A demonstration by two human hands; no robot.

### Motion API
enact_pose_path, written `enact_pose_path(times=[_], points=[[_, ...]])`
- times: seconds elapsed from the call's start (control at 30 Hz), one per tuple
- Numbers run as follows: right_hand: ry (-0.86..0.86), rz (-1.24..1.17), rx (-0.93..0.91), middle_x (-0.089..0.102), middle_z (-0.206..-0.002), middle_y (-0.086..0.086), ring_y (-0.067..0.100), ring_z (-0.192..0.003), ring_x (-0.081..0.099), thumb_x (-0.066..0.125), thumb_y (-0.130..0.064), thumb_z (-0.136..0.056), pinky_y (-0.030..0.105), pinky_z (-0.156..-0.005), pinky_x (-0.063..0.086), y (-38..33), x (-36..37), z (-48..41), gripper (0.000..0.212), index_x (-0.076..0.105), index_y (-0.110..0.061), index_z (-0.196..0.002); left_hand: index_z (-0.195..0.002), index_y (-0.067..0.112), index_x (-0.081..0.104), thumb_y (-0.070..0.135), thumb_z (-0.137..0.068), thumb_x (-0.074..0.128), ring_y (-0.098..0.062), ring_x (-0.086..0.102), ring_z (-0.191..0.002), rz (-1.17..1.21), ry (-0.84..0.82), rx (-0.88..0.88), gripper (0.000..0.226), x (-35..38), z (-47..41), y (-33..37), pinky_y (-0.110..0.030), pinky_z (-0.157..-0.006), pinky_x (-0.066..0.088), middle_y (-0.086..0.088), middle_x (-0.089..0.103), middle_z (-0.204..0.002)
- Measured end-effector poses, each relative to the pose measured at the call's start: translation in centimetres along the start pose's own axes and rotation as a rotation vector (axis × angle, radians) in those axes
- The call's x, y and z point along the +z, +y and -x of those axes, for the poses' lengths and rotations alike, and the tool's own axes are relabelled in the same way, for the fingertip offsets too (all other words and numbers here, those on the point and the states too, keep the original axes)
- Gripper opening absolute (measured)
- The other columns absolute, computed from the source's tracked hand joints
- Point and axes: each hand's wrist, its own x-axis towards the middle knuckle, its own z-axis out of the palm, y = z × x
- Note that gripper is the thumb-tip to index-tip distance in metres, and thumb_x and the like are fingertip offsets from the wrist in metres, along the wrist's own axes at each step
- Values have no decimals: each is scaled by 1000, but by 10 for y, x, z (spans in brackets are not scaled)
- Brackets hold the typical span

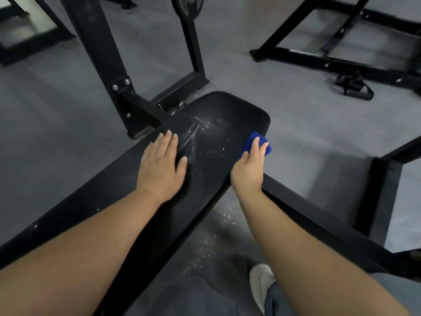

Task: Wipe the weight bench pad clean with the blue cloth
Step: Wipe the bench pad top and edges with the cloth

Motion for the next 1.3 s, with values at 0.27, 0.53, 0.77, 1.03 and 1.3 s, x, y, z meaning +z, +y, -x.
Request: enact_pose_path(times=[0.27, 0.53, 0.77, 1.03, 1.3], points=[[-109, 33, -51, -13, -159, -13, 10, -146, 5, 30, -18, -103, 17, -105, 17, 11, 15, 81, 55, 6, -29, -152, -152, 15, 2, 56, -95, 7, -16, -8, -146, -31, -28, -152, 70, -10, 74, 4, -38, -119, -4, -4, -5, -160], [-32, 248, -154, 7, -161, 4, 24, -148, -2, 31, -1, -97, 27, -114, 17, 2, 3, 0, 48, 28, -9, -145, -151, 12, 17, 49, -96, 25, -17, 6, -147, 111, -3, -278, 66, -5, 82, -2, -36, -119, 5, -5, 15, -160], [-193, 310, -285, 1, -160, -10, 10, -146, -9, 30, -7, -101, 26, -118, 5, 16, 8, 79, 54, 17, -21, -151, -150, 11, 23, 45, -97, 26, -17, 12, -146, 152, -5, -292, 63, -7, 82, -4, -33, -119, 7, -5, 19, -158], [-139, 560, -349, 38, -143, 10, 28, -136, 27, 33, 2, -82, 48, -116, 22, 2, -1, -14, 53, 44, -9, -132, -149, 14, 26, 42, -97, 29, -16, 14, -146, 171, -8, -314, 59, -7, 81, -5, -34, -119, 10, -3, 22, -158], [-424, 652, -579, 24, -157, -2, 16, -146, 14, 39, 1, -83, 32, -119, 5, -4, 6, 62, 66, 36, -22, -145, -149, 14, 27, 42, -96, 28, -17, 16, -145, 163, -16, -314, 60, -7, 81, -6, -37, -119, 15, -5, 25, -157]])
